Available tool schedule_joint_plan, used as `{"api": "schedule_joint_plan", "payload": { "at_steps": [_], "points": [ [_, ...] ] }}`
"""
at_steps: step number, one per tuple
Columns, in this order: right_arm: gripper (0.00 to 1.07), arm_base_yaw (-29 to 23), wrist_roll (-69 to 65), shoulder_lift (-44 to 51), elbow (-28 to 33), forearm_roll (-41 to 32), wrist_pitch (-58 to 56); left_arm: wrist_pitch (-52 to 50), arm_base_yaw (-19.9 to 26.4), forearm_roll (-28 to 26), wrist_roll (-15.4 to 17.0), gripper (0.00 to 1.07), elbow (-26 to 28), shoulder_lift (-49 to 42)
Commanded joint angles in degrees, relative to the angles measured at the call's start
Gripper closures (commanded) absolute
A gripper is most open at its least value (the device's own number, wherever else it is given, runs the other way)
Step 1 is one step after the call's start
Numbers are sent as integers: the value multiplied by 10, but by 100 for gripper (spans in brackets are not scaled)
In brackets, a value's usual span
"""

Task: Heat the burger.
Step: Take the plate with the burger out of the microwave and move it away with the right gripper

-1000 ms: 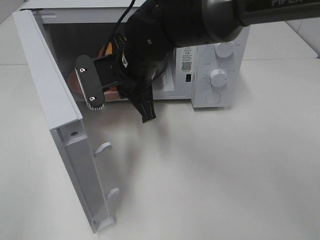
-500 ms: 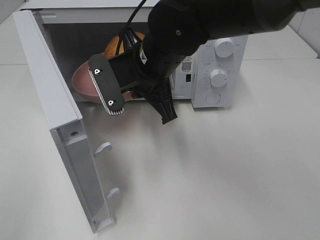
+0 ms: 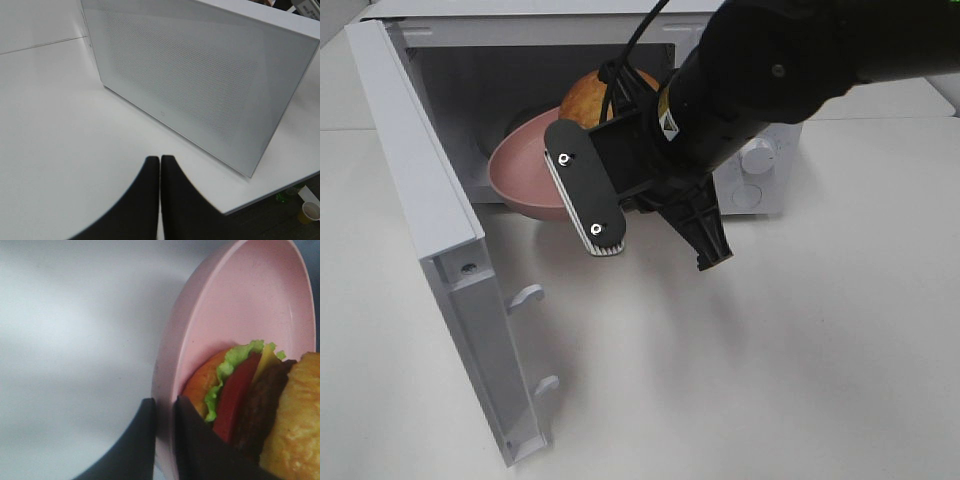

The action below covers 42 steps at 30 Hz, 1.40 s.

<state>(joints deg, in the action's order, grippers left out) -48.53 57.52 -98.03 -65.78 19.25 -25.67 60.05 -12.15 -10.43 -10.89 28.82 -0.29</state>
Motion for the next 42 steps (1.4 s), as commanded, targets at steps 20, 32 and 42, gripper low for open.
{"api": "schedule_joint_plan", "payload": {
  "at_steps": [20,32,42],
  "points": [
    [107,-1,-3,171,159,17,26,-6,0,-7,3,106,-2,-10],
    [107,-1,-41,307,285,17,-1,-6,0,-8,3,106,-2,-10],
    [107,-1,-106,400,352,30,-71,-6,0,-8,3,106,-2,-10]
  ]
}}
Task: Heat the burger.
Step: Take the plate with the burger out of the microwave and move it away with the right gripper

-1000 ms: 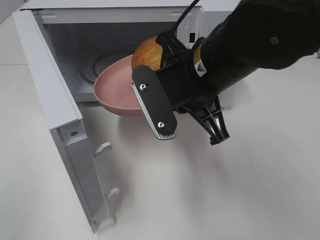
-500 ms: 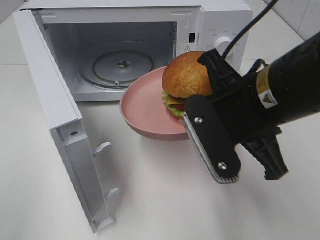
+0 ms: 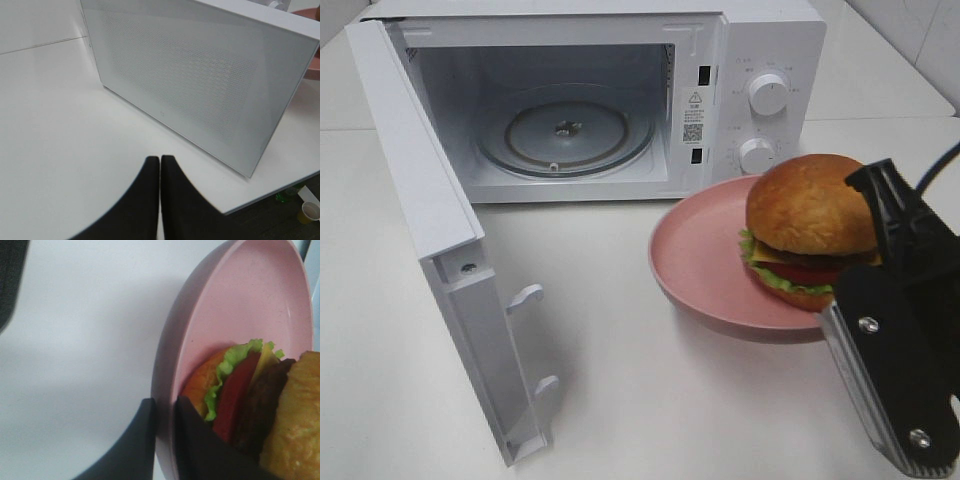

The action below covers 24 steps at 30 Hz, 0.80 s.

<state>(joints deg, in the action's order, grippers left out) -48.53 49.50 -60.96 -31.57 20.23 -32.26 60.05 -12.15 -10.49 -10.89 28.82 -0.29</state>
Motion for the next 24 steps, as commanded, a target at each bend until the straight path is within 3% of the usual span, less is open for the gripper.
{"api": "schedule_joint_plan", "payload": {
  "at_steps": [1,13,15,18,20,24],
  "points": [
    [107,-1,-44,48,21,22,-26,-6,0,-7,3,106,-2,-10],
    [107,-1,-192,74,43,35,-75,-6,0,-7,3,106,-2,-10],
    [107,0,-278,74,43,62,-75,-6,0,-7,3,106,-2,-10],
    [107,1,-297,74,44,74,-75,-6,0,-7,3,106,-2,-10],
    [107,1,-355,74,53,131,-75,-6,0,-7,3,106,-2,-10],
    [107,1,-415,62,66,178,-74,-6,0,-7,3,106,-2,-10]
  ]
}}
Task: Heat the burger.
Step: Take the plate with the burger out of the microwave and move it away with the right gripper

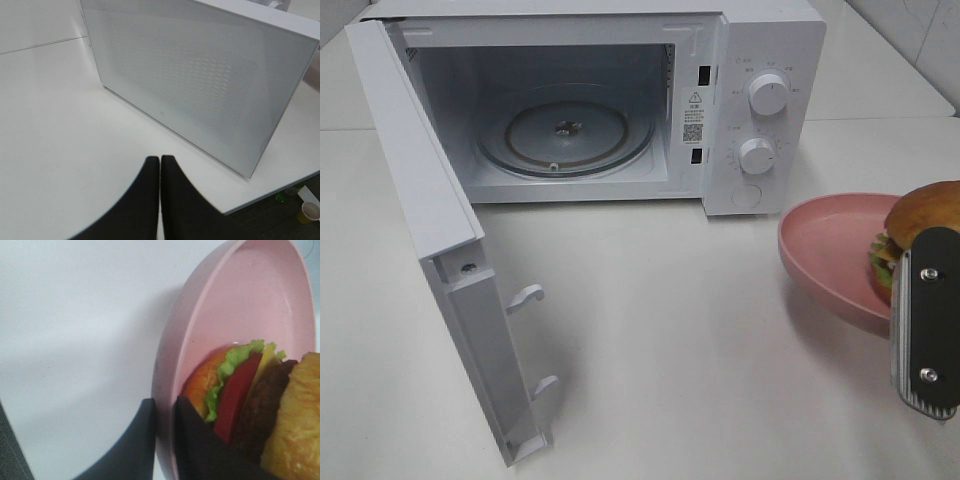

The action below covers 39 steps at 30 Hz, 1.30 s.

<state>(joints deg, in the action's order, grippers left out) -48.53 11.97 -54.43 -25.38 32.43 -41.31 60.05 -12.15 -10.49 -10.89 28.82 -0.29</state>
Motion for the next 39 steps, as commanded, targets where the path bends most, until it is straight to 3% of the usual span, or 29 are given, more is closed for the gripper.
{"api": "schedule_joint_plan", "payload": {
  "at_steps": [1,20,28,39],
  "points": [
    [107,1,-45,-6,5,58,17,-6,0,-7,3,106,-2,-10],
    [107,1,-270,-126,5,192,65,-6,0,-7,3,106,-2,-10],
    [107,1,-461,-250,5,296,58,-6,0,-7,3,106,-2,-10],
    [107,1,-592,-309,5,313,88,-6,0,-7,3,106,-2,-10]
  ]
}}
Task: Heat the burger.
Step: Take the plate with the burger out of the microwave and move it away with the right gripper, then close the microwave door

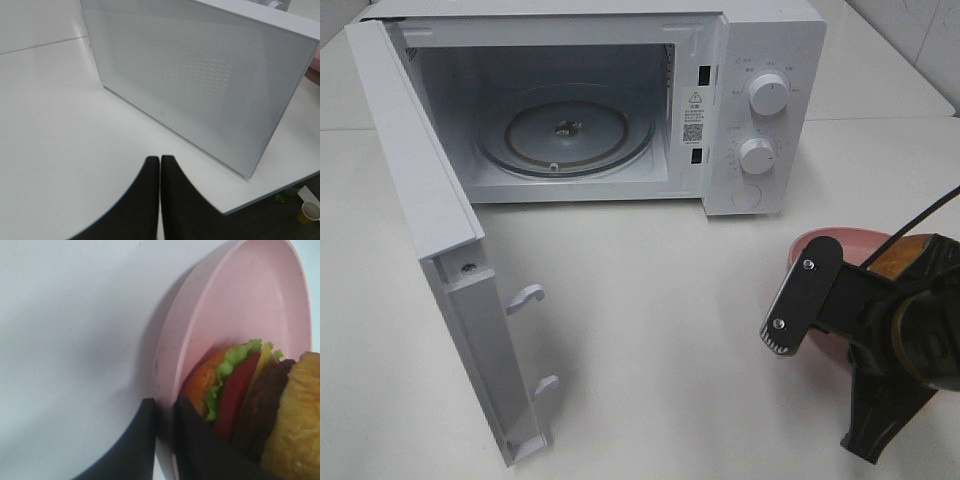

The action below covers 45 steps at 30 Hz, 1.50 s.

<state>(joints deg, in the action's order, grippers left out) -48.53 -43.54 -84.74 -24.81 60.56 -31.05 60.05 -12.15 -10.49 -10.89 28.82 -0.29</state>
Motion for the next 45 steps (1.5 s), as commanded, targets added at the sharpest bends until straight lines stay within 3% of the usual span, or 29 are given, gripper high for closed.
{"api": "schedule_joint_plan", "payload": {
  "at_steps": [1,7,10,12,13,14,15,17,18,19,22,27,32,38,41,43,45],
  "points": [
    [106,1,-65,-17,-1,42,-21,-6,0,-7,3,106,-2,-10],
    [104,1,-108,-33,-2,49,-24,-6,0,-7,3,106,-2,-10],
    [97,1,-129,-33,-5,53,-23,-6,0,-7,3,106,-2,-10],
    [84,1,-140,-31,-18,47,-21,-6,0,-7,3,106,-2,-10],
    [84,1,-140,-31,-18,47,-21,-6,0,-7,3,106,-2,-10],
    [72,1,-141,-31,-29,34,-17,-6,0,-7,3,106,-2,-10],
    [72,1,-141,-31,-29,34,-17,-6,0,-7,3,106,-2,-10],
    [54,1,-140,-31,-49,1,-10,-6,0,-7,3,106,-2,-10],
    [54,1,-140,-31,-49,1,-10,-6,0,-7,3,106,-2,-10],
    [45,1,-140,-31,-66,-30,-15,-6,0,-7,3,106,-2,-10],
    [37,1,-131,-31,-95,-78,-22,-6,0,-7,3,106,-2,-10],
    [35,1,-68,-30,-141,-152,-39,-6,0,-7,3,106,-2,-10],
    [35,1,61,-23,-223,-287,-91,-6,0,-7,3,106,-2,-10],
    [36,1,119,-24,-262,-323,-126,-6,0,-7,3,106,-2,-10],
    [36,22,120,-24,-285,-339,-152,-6,0,-7,3,106,-2,-10],
    [36,95,175,-24,-315,-396,-180,-6,0,-7,3,106,-2,-10],
    [36,111,194,-23,-322,-414,-183,-6,0,-7,3,106,-2,-10]
  ]
}}
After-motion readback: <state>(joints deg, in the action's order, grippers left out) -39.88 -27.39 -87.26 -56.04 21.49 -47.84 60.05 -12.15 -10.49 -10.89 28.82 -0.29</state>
